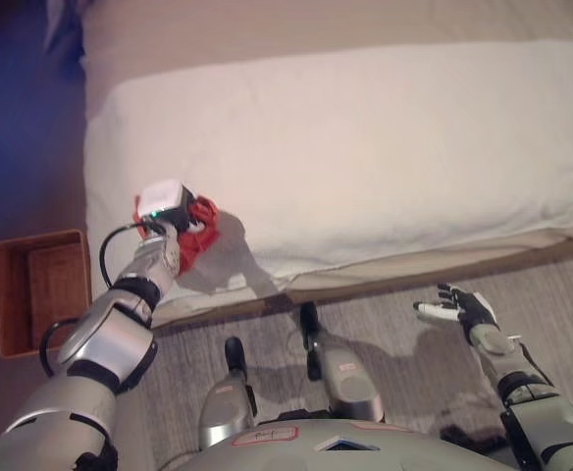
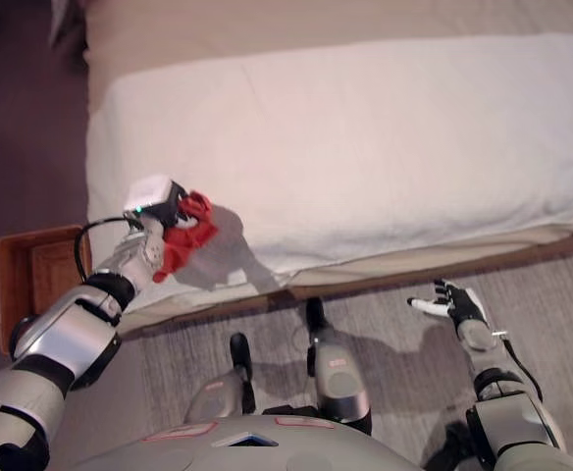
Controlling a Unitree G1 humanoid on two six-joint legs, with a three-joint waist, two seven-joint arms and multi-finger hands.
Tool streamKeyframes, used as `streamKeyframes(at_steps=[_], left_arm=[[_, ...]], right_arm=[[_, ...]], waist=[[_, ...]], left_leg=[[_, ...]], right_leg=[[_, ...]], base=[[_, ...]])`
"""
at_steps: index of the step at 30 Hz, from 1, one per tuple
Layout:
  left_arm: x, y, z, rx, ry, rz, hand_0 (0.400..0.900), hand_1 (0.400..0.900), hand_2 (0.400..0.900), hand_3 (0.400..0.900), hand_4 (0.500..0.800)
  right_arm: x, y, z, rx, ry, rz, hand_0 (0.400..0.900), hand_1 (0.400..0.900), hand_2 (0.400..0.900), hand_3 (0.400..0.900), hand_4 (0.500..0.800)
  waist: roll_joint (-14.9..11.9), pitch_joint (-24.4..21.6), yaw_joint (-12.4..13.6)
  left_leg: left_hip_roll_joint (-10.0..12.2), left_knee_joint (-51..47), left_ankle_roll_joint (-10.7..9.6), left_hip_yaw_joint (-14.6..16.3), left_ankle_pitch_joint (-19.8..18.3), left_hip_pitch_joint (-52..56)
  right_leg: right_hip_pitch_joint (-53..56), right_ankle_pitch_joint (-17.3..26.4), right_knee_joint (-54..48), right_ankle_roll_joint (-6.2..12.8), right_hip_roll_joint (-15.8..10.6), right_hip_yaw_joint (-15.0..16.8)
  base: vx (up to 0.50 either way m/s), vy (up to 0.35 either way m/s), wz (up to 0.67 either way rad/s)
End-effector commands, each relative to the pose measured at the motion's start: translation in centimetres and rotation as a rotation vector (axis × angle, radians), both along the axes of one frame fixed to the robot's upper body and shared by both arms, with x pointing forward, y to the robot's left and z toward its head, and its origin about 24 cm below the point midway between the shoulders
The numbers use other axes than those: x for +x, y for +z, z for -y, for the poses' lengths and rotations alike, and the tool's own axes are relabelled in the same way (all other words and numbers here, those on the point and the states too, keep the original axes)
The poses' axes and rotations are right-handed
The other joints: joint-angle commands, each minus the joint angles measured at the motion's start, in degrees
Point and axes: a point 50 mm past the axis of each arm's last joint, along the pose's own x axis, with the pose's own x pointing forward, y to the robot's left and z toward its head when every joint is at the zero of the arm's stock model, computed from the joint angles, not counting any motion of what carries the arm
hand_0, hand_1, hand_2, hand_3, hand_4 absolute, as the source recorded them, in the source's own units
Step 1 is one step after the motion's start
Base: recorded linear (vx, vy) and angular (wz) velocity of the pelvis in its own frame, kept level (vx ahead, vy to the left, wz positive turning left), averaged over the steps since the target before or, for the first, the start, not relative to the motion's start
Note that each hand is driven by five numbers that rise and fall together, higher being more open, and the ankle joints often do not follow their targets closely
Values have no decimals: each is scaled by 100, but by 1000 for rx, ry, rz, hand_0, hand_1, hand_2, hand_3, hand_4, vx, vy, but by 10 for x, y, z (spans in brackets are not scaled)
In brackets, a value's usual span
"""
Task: Put the clothes on the bed into the basket.
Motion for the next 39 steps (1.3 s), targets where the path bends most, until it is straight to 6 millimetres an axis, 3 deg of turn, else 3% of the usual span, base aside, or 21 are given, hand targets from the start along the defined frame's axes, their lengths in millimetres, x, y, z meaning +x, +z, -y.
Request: streamKeyframes(at_steps=[1, 5, 8, 13, 18, 22, 27, 32, 34, 39], left_arm=[[6, 18, -12, -92, 49, 97, 400, 400, 400, 400, 500], [-15, 9, -25, -169, 41, 87, 400, 400, 400, 400, 500], [-37, 5, -51, -156, 76, 68, 400, 400, 400, 400, 500], [-78, -7, -103, -194, 294, 43, 400, 400, 400, 400, 500], [-112, -4, -146, -240, 508, 89, 400, 400, 400, 400, 500], [-124, -3, -169, -218, 649, 71, 400, 400, 400, 400, 500], [-122, 28, -199, -84, 735, 71, 400, 400, 400, 400, 500], [-132, 56, -225, 12, 806, 86, 400, 400, 400, 400, 500], [-142, 77, -241, 55, 864, 123, 400, 400, 400, 400, 500], [-148, 111, -258, 82, 915, 200, 400, 400, 400, 400, 500]], right_arm=[[-21, 0, 18, -55, -64, -39, 900, 900, 900, 900, 800], [-34, -7, 18, -32, -87, -75, 900, 900, 900, 900, 800], [-44, -11, 18, -15, -101, -94, 900, 900, 900, 900, 800], [-53, -14, 19, 8, -118, -117, 900, 900, 900, 900, 800], [-64, -14, 26, 8, -141, -137, 900, 900, 900, 900, 800], [-63, -13, 28, -1, -134, -151, 900, 900, 900, 900, 800], [-53, -9, 28, -13, -107, -148, 900, 900, 900, 900, 800], [-46, -6, 28, -21, -82, -140, 900, 900, 900, 900, 800], [-45, -4, 30, -30, -71, -141, 900, 900, 900, 900, 800], [-45, -2, 34, -42, -56, -153, 900, 900, 900, 900, 800]], waist=[[8, -364, 245], [69, -512, 377], [84, -585, 489], [100, -658, 590], [98, -696, 660], [123, -675, 670], [140, -599, 648], [115, -508, 637], [97, -408, 617], [44, -295, 599]], left_leg=[[181, -32, -229, -157, -366, 633], [161, -32, -212, -239, -340, 671], [170, -32, -208, -299, -307, 673], [168, -32, -207, -378, -288, 712], [197, -32, -223, -447, -276, 686], [224, -32, -253, -499, -258, 637], [248, -32, -279, -489, -242, 602], [262, -32, -281, -433, -238, 579], [261, -32, -281, -371, -243, 559], [266, -32, -269, -312, -237, 505]], right_leg=[[-216, 460, 80, 307, -284, 7], [-28, 395, 27, 292, -259, -58], [90, 331, 10, 283, -260, -109], [220, 267, 31, 271, -273, -174], [305, 219, 16, 274, -281, -285], [312, 185, 38, 273, -292, -347], [281, 195, 37, 267, -266, -356], [237, 229, 8, 283, -234, -323], [178, 275, -12, 304, -233, -288], [95, 338, -44, 338, -235, -256]], base=[[28, -12, 10], [13, -19, 14], [17, -26, 14], [33, -16, 10], [22, -21, 13], [8, -8, 13], [-3, 2, 0], [-21, 13, -13], [-51, 35, -21], [-23, 27, -10]])
